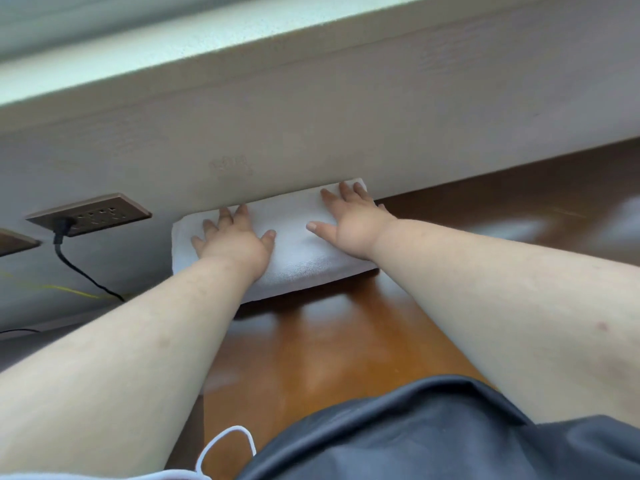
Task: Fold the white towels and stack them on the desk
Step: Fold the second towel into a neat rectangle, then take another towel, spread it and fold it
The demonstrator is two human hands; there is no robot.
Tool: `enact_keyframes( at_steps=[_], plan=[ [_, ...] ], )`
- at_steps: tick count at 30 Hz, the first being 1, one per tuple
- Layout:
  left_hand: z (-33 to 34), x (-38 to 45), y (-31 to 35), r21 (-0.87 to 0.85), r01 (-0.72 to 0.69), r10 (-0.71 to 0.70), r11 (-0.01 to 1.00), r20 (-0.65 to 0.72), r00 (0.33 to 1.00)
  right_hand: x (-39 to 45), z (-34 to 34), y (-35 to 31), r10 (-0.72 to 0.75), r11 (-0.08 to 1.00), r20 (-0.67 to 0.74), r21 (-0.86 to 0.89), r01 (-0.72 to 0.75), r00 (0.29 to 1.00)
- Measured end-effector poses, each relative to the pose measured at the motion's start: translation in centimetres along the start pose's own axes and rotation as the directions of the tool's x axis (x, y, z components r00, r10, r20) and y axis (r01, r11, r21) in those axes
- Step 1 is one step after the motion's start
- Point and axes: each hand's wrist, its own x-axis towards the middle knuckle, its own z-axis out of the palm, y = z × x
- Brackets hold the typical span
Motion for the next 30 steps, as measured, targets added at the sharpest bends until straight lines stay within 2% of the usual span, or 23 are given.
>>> enact_keyframes(
  at_steps=[2, 4, 11, 14, 16, 20, 25, 28, 30],
  plan=[
    [-0.7, -1.7, 1.4, -0.023, -0.132, 0.127, 0.991, -0.15, 0.98, -1.5, -1.1, 0.5, -0.02, 0.996, -0.095, 0.079, 0.027, 0.995],
    [-1.4, -3.7, 3.1, -0.047, -0.285, 0.267, 0.957, -0.238, 0.934, -3.6, -2.4, 1.7, 0.008, 0.993, -0.178, 0.119, 0.014, 0.984],
    [-5.1, -10.1, 12.7, -0.142, -0.564, 0.513, 0.814, -0.28, 0.811, -13.0, -9.2, 10.7, 0.197, 0.973, -0.344, 0.18, -0.141, 0.918],
    [-5.7, -13.8, 18.1, -0.245, -0.626, 0.561, 0.74, -0.29, 0.776, -18.4, -11.7, 15.4, 0.298, 0.949, -0.417, 0.226, -0.22, 0.859],
    [-4.9, -17.2, 22.2, -0.247, -0.678, 0.622, 0.693, -0.271, 0.735, -22.8, -12.8, 19.2, 0.37, 0.925, -0.445, 0.254, -0.281, 0.815],
    [-2.5, -25.4, 31.0, -0.159, -0.8, 0.763, 0.579, -0.239, 0.6, -33.2, -12.9, 27.5, 0.509, 0.859, -0.479, 0.341, -0.382, 0.715],
    [-1.0, -36.5, 41.8, -0.133, -0.885, 0.851, 0.446, -0.244, 0.466, -46.6, -13.4, 37.1, 0.617, 0.787, -0.52, 0.402, -0.469, 0.59],
    [0.0, -43.0, 47.2, -0.196, -0.896, 0.863, 0.398, -0.253, 0.438, -53.6, -14.0, 42.0, 0.651, 0.759, -0.531, 0.425, -0.494, 0.542],
    [0.7, -46.7, 50.4, -0.263, -0.881, 0.854, 0.393, -0.251, 0.456, -57.5, -14.4, 45.0, 0.662, 0.747, -0.534, 0.423, -0.512, 0.526]
  ],
)
